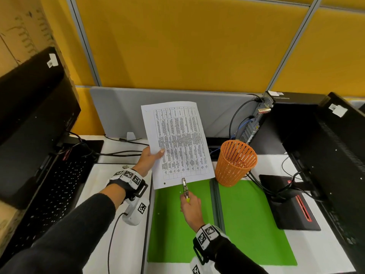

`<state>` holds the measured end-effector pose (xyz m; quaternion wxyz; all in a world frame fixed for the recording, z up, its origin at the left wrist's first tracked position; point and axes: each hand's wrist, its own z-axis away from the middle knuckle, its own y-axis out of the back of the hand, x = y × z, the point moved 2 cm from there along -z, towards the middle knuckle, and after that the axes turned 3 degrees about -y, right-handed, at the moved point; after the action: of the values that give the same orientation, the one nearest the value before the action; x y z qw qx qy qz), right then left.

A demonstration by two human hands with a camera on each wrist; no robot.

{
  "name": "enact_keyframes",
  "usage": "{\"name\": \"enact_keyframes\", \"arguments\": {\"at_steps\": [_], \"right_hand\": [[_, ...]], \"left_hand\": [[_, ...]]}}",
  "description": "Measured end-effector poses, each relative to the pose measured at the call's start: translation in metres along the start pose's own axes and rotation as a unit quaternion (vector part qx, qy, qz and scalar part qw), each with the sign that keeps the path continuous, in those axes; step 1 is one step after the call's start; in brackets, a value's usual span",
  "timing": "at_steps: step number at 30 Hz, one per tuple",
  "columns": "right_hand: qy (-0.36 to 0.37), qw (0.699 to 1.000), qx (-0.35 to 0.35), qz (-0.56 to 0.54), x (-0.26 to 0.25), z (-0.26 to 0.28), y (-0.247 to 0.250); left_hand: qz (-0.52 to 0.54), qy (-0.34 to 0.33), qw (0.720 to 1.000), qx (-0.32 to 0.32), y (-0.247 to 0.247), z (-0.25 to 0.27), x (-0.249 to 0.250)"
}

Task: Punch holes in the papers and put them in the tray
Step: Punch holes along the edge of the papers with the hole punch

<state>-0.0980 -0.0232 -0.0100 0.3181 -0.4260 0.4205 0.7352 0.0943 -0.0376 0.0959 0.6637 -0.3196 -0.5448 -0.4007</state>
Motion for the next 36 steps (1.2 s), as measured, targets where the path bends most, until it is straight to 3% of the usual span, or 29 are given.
{"name": "enact_keyframes", "arguments": {"at_steps": [6,11,20,27,36], "right_hand": [[0.050,0.995,0.038,-0.075,-0.012,0.003,0.006],[0.055,0.997,0.026,-0.055,-0.021,0.010,0.012],[0.130,0.989,0.065,0.018,-0.028,0.014,0.023],[0.036,0.995,0.080,-0.051,-0.027,0.017,0.030],[-0.045,0.996,0.061,0.044,0.000,0.001,0.039]], "left_hand": [[0.001,-0.003,1.000,0.007,0.002,-0.004,0.003],[0.006,-0.001,1.000,0.009,0.003,-0.004,0.004],[0.009,-0.010,1.000,0.003,-0.007,-0.004,0.009],[0.000,-0.004,1.000,0.013,-0.002,-0.006,0.010],[-0.004,0.006,1.000,0.010,0.009,-0.001,0.006]]}}
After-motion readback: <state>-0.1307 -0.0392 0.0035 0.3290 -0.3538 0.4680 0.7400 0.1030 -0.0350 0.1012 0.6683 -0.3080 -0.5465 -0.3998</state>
